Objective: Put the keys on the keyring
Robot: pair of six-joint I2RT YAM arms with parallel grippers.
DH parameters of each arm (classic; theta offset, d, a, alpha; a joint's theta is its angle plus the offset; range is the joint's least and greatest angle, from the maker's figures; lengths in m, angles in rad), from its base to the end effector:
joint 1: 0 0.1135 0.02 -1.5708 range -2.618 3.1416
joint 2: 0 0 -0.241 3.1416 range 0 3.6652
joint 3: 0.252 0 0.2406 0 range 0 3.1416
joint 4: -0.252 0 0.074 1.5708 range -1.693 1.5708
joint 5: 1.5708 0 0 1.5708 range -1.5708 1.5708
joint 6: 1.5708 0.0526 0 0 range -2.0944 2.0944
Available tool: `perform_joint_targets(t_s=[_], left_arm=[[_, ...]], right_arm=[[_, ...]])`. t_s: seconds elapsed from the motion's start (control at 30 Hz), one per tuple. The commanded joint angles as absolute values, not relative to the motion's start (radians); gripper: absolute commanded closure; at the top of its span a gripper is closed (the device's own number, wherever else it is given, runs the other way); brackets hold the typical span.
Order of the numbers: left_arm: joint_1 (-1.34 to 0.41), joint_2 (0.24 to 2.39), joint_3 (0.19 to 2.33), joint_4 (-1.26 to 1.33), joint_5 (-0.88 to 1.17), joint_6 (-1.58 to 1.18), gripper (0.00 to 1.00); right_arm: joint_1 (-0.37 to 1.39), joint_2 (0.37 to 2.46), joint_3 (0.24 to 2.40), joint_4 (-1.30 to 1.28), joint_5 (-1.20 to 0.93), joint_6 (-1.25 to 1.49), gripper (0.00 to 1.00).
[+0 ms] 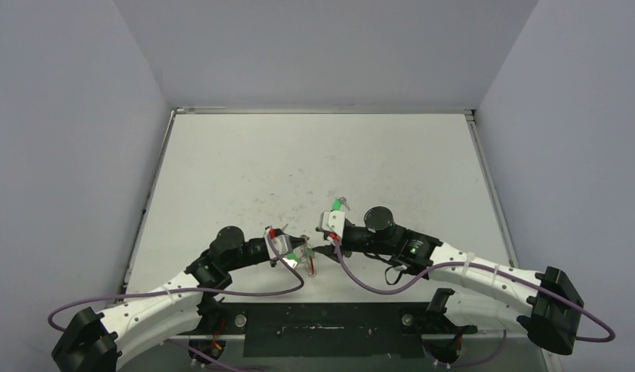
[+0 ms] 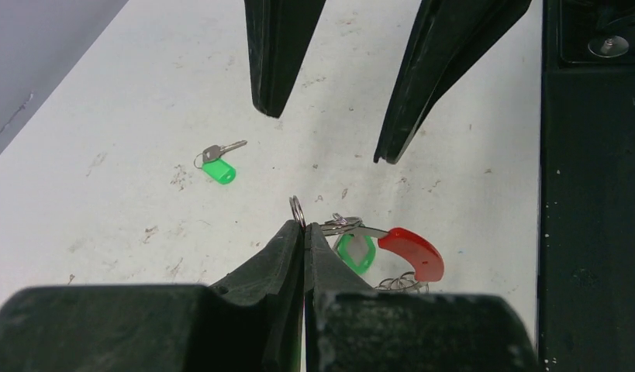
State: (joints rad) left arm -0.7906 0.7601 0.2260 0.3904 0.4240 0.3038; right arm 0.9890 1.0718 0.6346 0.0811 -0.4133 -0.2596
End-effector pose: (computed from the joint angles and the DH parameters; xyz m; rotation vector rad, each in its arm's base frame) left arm 0.1233 -0.1553 0.1951 1.1725 1.3064 -0.7206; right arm 0.1228 0.2252 0.2382 -1.3891 1.4355 0.8772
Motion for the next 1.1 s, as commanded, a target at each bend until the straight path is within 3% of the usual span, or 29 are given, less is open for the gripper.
perform_joint_targets(t_s=[0.0,0.27,0.57,1.07], left_arm=[[-0.795,0.76,0.284,0.359,0.476,0.291,1.0],[-0.798,0.795,0.302,0.361,0.514,0.294,1.0],[-0.802,0.805,0.31,0.368,0.519,0.3,1.0],[-0.804,0.808,0.313,0.368,0.535,0.296,1.0]], right_arm=[[0.968,1.035,0.661,0.018,-0.495,-0.444,0.52],[0.936,1.154,0.765,-0.146,-0.651,-0.608,0.58],[0.939,1.22,0.802,-0.103,-0.677,-0.607,0.68],[0.951,1.252,0.805,-0.049,-0.583,-0.58,0.68]])
